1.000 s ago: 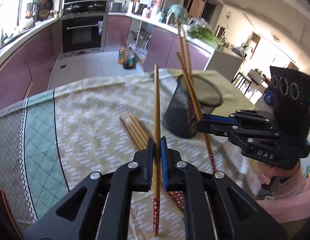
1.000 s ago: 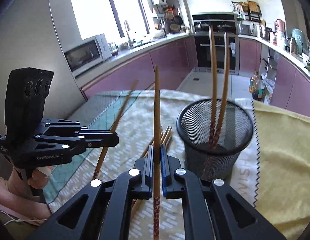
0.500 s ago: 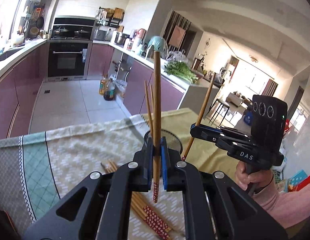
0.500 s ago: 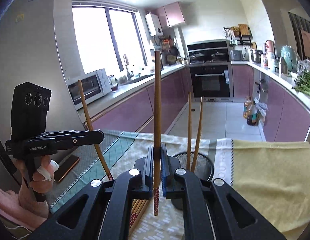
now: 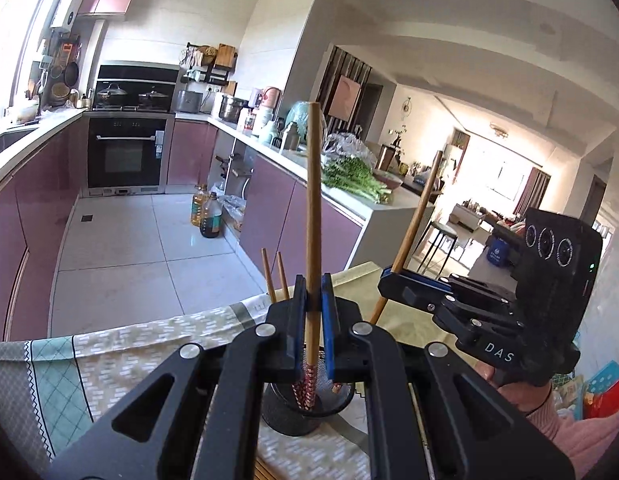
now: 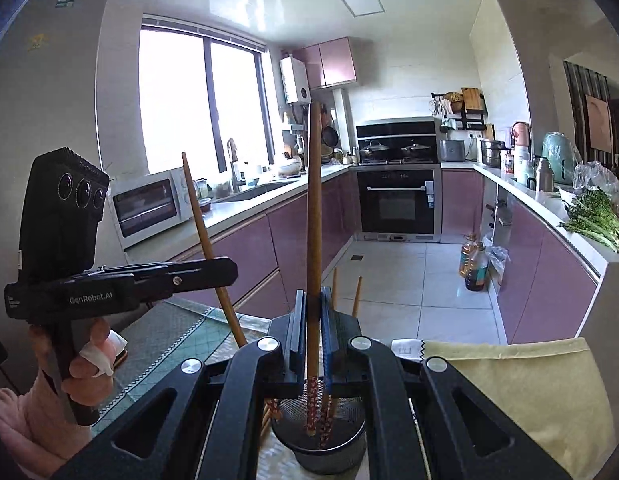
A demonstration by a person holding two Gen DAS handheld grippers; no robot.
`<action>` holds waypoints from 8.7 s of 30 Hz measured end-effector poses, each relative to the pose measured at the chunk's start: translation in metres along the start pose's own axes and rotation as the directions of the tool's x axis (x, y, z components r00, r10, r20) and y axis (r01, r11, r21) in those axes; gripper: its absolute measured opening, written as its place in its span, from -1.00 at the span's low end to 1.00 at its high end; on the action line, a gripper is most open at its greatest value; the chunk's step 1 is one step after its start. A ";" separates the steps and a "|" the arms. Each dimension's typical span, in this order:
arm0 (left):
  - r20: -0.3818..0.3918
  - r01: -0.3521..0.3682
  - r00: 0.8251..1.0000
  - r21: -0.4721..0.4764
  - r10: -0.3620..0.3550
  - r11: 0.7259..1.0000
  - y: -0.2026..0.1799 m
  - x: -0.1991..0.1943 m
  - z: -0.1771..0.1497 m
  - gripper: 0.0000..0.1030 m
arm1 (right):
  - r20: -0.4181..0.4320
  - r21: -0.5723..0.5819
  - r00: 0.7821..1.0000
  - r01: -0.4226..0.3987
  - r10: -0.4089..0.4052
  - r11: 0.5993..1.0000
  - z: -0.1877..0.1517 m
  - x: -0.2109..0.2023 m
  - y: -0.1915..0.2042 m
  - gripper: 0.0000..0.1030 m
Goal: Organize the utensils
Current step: 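Lift both held chopsticks upright and insert them into the mesh cup, then open both grippers to release the chopsticks in the cup, then move both open grippers back toward the remaining chopsticks, then close the left gripper on a chopstick while the right gripper grasps another chopstick, then lift both held chopsticks upright and carry them over the mesh cup, then lower both chopsticks into the black mesh cup and open both grippers, then move both open grippers back to the remaining chopsticks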
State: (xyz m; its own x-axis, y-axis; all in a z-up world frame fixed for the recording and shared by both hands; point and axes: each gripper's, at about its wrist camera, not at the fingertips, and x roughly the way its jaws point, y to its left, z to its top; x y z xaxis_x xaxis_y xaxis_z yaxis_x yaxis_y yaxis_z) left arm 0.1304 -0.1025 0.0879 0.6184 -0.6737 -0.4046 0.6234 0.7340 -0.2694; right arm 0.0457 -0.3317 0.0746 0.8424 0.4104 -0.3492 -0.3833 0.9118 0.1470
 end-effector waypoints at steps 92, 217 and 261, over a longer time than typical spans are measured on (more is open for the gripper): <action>-0.411 -0.380 0.842 0.007 0.349 0.925 0.065 0.036 -0.193 0.20 | -0.505 0.048 0.857 -0.087 0.099 0.995 -0.159 0.085 0.060 -0.45; -0.097 -0.025 0.995 0.018 0.027 1.000 -0.006 0.015 -0.002 -0.86 | -0.072 0.004 0.997 -0.009 0.009 1.000 0.003 0.006 -0.011 -0.89; -0.075 -0.199 0.976 0.054 0.203 0.979 0.028 0.000 -0.071 0.13 | -0.203 0.049 0.969 -0.135 0.142 0.990 -0.052 0.018 0.012 -0.44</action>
State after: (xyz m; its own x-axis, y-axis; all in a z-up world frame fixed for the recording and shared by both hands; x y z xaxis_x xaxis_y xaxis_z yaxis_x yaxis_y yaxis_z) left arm 0.1138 -0.0755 0.0179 0.6941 -0.5027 -0.5153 0.5130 0.8476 -0.1357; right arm 0.0367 -0.3142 0.0217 0.6845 0.5253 -0.5055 -0.4747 0.8474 0.2377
